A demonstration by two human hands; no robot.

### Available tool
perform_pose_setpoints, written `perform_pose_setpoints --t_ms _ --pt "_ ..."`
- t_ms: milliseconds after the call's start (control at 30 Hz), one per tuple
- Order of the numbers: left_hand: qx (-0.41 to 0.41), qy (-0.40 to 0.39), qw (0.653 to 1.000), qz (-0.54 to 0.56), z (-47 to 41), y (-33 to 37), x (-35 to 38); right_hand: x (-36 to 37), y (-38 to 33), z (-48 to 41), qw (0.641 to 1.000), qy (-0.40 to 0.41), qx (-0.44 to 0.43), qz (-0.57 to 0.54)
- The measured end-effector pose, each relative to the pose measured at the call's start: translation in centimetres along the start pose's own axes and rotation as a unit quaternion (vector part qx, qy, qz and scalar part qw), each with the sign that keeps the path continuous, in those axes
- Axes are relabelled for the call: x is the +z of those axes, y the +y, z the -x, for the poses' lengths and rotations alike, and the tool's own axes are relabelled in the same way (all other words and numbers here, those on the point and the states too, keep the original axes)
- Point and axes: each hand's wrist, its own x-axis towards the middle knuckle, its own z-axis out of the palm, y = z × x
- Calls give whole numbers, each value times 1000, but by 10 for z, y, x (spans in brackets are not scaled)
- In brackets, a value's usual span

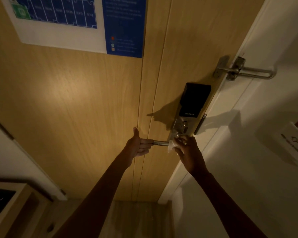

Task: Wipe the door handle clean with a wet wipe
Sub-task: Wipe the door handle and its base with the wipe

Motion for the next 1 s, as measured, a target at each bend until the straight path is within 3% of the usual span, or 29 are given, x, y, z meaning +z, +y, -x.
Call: perform_pose_setpoints --t_ms 200,400,533,733,1000 --pt "7 -3 1000 -7 -1 -1 -2 11 -14 -6 994 43 -43 93" --pt "12 -6 999 -29 0 0 -3 19 -41 -19 977 26 -129 166" --pt "17 2 999 -33 0 2 -3 1 -8 -11 979 28 -122 162" --pt "16 -8 999 -38 0 3 -4 23 -52 -23 987 21 -101 124" --pt "7 -10 999 -40 -4 4 -5 8 -46 -25 993 -14 -79 92"
